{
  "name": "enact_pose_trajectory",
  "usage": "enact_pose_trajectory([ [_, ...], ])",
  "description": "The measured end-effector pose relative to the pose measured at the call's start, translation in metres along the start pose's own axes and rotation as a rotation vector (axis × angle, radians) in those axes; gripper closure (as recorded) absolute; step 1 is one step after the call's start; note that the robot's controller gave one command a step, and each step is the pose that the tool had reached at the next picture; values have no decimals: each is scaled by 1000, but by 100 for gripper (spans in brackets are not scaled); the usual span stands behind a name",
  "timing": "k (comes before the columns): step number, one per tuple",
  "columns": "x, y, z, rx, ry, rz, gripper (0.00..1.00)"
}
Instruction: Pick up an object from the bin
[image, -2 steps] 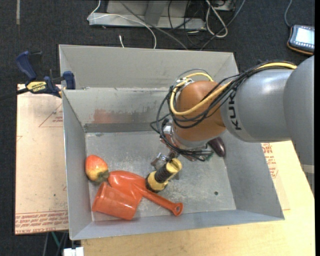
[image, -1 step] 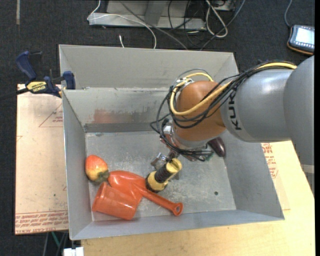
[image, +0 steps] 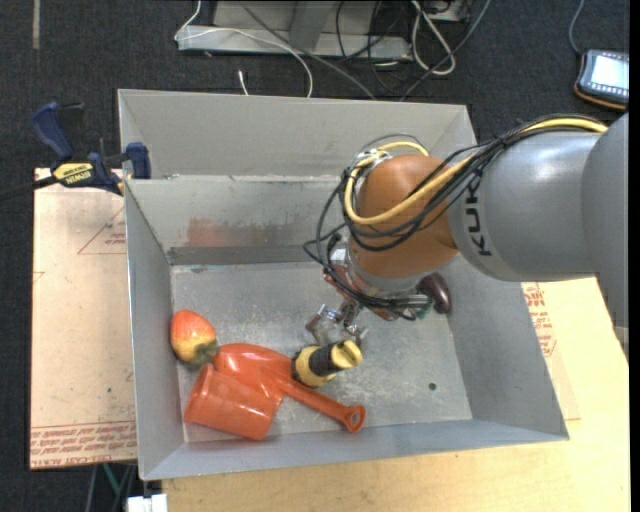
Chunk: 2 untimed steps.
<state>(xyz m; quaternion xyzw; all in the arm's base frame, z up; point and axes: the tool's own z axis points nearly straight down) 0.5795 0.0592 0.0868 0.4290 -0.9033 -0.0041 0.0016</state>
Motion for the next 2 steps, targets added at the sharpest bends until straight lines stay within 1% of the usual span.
enact_pose_trajectory([
  [1,-2,-1,-38,5,-5,0,100],
  [2,-2,-1,-64,6,-7,3,100],
])
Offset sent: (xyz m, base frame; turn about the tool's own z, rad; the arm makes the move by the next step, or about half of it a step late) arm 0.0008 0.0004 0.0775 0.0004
